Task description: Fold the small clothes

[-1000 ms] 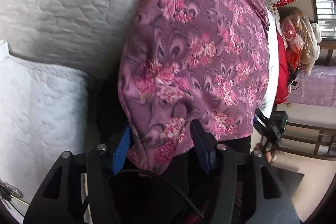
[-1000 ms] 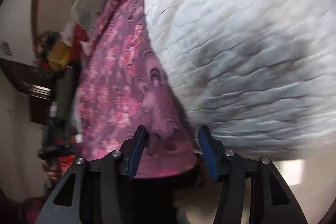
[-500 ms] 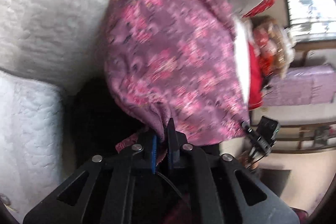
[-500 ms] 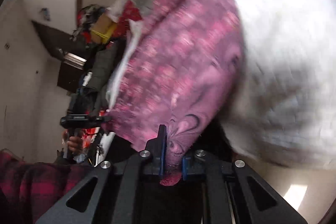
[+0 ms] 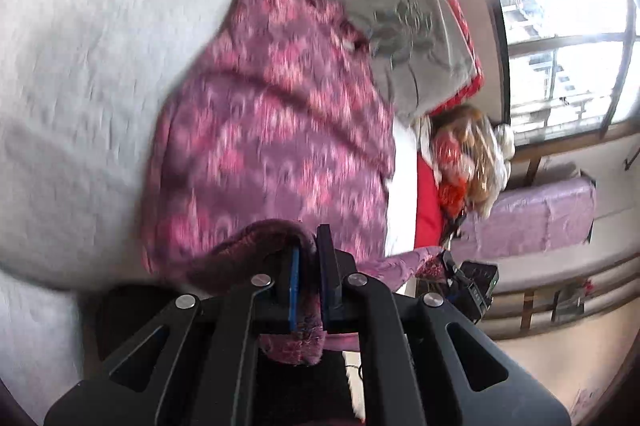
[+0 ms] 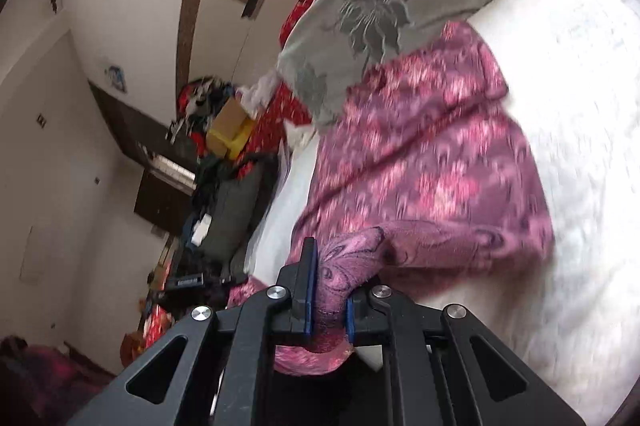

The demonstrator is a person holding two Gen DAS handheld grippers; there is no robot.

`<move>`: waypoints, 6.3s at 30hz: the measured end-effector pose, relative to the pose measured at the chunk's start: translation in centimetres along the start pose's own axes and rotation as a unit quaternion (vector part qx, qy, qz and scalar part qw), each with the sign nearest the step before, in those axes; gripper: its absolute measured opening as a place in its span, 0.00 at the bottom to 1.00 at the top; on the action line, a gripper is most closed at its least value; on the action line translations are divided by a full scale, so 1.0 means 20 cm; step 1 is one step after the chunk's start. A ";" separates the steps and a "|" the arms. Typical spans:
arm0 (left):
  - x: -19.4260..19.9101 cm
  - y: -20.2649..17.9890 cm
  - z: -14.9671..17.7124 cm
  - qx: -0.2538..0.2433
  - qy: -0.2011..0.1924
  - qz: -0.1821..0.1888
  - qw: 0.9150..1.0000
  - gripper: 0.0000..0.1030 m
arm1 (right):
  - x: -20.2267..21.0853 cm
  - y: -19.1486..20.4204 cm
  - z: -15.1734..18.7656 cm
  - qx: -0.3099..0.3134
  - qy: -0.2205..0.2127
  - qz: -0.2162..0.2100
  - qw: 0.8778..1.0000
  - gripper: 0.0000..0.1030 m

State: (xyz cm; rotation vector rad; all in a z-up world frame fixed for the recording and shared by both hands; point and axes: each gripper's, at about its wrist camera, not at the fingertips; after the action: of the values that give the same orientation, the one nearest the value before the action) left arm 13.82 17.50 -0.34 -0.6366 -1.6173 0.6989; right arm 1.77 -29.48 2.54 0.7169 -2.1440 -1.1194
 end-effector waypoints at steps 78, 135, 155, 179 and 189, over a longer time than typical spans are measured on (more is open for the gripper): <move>-0.61 0.07 -1.42 0.178 -0.061 -0.043 0.981 0.05 | -0.65 -0.84 -1.11 -0.266 -0.142 0.019 0.953 0.31; -0.30 0.29 -0.35 0.148 -0.039 -0.069 0.986 0.22 | -0.27 -0.42 -0.41 -0.053 -0.060 0.238 0.968 0.04; -0.22 -0.21 -0.50 -0.020 -0.152 -0.178 0.972 0.54 | -0.38 -0.24 -0.51 0.021 -0.095 0.301 0.949 0.32; -0.89 -0.39 -1.06 -0.113 -0.113 -0.323 0.933 0.56 | -0.86 -0.54 -0.92 0.051 -0.039 0.386 0.920 0.36; -0.96 -0.39 -1.05 -0.128 -0.122 -0.358 0.917 0.64 | -0.94 -0.52 -0.87 0.096 -0.028 0.408 0.907 0.46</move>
State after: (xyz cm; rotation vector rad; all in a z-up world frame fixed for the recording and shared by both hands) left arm 37.33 0.01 -4.75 -0.0980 -2.0203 0.0183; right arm 28.68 -30.65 -3.40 -0.1700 -2.2611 -0.4780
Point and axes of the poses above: each gripper's, at about its wrist camera, not at the fingertips, and x roughly against the way its jaws point, y to its left, z to its underside, and after that the axes turned 7 degrees about -z, right-handed
